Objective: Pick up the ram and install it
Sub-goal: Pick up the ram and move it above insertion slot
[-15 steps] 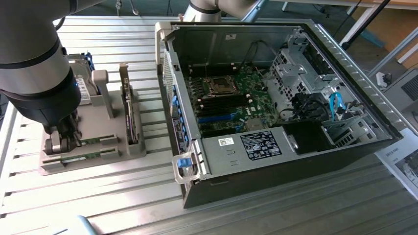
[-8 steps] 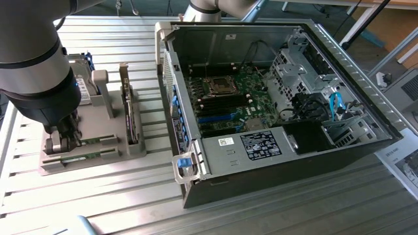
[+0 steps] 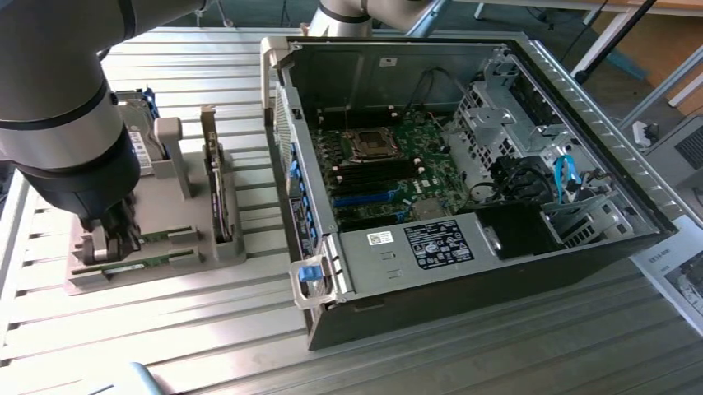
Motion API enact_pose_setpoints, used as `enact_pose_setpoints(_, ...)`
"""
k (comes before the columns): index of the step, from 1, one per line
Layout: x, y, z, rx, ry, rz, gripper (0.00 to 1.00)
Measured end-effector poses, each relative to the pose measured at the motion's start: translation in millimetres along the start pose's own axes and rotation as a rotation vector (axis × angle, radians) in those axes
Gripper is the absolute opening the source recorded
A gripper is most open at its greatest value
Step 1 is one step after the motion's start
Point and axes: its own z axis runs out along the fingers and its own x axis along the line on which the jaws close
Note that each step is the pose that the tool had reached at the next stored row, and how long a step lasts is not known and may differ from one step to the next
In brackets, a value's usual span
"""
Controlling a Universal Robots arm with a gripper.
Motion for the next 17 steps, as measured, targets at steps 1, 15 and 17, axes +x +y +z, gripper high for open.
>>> enact_pose_setpoints(1,0.1,0.0,1.3,0.0,0.0,0.0,0.24)
enact_pose_setpoints(15,2.0,-0.7,16.4,-0.0001,0.0001,0.0,0.24)
enact_pose_setpoints(17,2.0,-0.7,16.4,-0.0001,0.0001,0.0,0.24)
